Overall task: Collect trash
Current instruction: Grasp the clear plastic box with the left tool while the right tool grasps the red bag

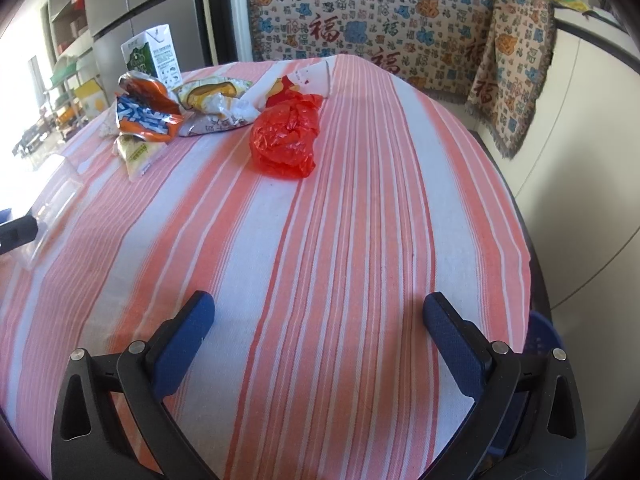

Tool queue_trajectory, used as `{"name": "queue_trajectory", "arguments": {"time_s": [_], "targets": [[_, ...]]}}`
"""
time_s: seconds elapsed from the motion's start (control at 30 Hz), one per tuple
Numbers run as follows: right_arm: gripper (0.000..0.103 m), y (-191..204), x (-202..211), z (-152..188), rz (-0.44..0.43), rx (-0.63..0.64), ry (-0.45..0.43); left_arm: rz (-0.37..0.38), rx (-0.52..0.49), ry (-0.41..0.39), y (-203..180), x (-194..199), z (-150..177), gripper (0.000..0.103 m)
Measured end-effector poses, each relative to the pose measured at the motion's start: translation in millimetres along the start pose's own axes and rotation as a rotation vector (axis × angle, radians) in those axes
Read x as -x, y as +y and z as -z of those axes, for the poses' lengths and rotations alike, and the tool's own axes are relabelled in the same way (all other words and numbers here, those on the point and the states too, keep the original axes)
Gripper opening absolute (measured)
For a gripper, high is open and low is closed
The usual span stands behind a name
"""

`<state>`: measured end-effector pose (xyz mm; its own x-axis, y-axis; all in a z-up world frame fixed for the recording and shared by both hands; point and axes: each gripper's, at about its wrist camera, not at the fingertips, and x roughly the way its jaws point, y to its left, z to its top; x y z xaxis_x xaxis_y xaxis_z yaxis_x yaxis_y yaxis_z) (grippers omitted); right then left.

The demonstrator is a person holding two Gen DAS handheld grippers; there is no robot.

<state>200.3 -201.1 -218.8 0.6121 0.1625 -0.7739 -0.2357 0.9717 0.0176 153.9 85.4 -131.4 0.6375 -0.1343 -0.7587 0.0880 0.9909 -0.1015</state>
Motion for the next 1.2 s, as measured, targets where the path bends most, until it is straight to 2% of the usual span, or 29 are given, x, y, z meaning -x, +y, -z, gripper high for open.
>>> {"name": "queue_trajectory", "arguments": {"time_s": [0.1, 0.17, 0.27, 0.57, 0.63, 0.67, 0.7, 0.8, 0.97, 1.03, 1.07, 1.1, 1.2], "targets": [[0.102, -0.2, -1.9, -8.9, -0.003, -0.017, 0.045, -0.039, 0.044, 0.003, 24.0, -9.4, 2.7, 0.063], [0.1, 1.4, -2.5, -17.8, -0.023, -0.029, 0.041, -0.066, 0.046, 0.019, 31.0, -17.4, 3.4, 0.064], [0.096, 8.4, -7.5, -37.5, -0.049, -0.009, 0.024, -0.091, 0.027, 0.045, 31.2, -28.1, 6.0, 0.073], [0.086, 10.4, -67.3, -97.3, -0.043, -0.006, 0.026, -0.108, -0.003, 0.073, 35.7, -34.1, 9.0, 0.082], [0.07, 8.4, -70.9, -101.6, -0.021, -0.01, 0.007, -0.107, -0.003, 0.073, 36.1, -33.3, 9.4, 0.082], [0.052, 7.4, -68.6, -101.8, -0.026, -0.015, -0.001, -0.107, -0.002, 0.073, 36.3, -33.2, 9.3, 0.082], [0.04, 7.5, -66.3, -100.9, -0.037, -0.023, -0.001, -0.106, -0.002, 0.073, 36.6, -33.0, 9.5, 0.082], [0.039, 14.6, -50.7, -86.3, -0.082, -0.023, 0.004, -0.107, -0.001, 0.072, 36.0, -33.4, 9.7, 0.082], [0.04, 53.0, -15.3, -44.3, -0.152, 0.048, -0.004, -0.107, -0.001, 0.072, 35.5, -33.5, 9.8, 0.083], [0.044, 68.1, -14.4, -33.8, -0.161, 0.084, 0.0, -0.107, -0.001, 0.072, 35.5, -33.6, 9.8, 0.083], [0.051, 73.4, -14.9, -30.5, -0.155, 0.099, -0.008, -0.107, -0.001, 0.072, 35.3, -33.5, 9.9, 0.083], [0.067, 78.4, -16.4, -29.2, -0.149, 0.12, -0.012, -0.108, -0.001, 0.072, 35.2, -33.4, 10.2, 0.083], [0.09, 82.9, -21.7, -29.3, -0.143, 0.14, 0.012, -0.111, 0.001, 0.071, 35.1, -33.6, 10.0, 0.083]]}}
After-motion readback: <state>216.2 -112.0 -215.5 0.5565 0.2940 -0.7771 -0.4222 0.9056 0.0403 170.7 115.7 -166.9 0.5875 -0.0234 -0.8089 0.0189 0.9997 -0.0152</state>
